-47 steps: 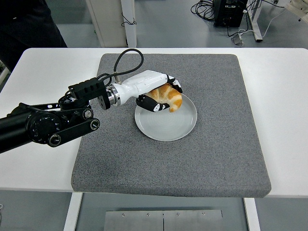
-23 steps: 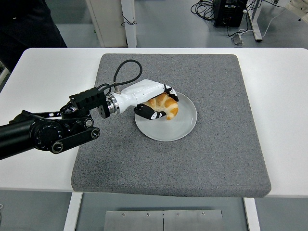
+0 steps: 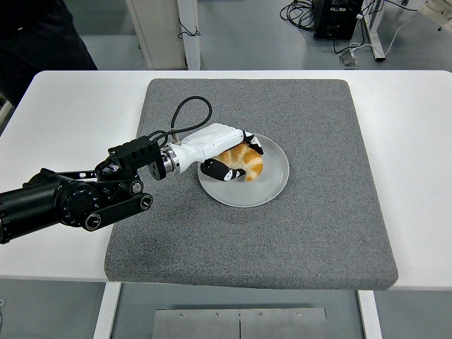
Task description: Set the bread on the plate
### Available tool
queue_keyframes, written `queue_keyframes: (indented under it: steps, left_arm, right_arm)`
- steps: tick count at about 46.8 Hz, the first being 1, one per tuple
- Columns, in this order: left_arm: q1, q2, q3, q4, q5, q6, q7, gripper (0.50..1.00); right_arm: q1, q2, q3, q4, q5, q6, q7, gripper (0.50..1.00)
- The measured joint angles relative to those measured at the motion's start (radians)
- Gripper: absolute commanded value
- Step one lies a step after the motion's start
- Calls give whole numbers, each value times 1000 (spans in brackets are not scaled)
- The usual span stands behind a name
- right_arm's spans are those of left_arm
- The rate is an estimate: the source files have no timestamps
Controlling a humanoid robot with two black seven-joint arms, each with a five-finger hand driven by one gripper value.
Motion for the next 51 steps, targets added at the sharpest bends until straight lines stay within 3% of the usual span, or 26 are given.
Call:
queue_keyframes:
  steps: [51]
  left_arm:
    - [14, -20, 19, 22, -11, 26, -2, 634]
  right_arm:
    - [0, 0, 1, 0, 0, 0, 0, 1000]
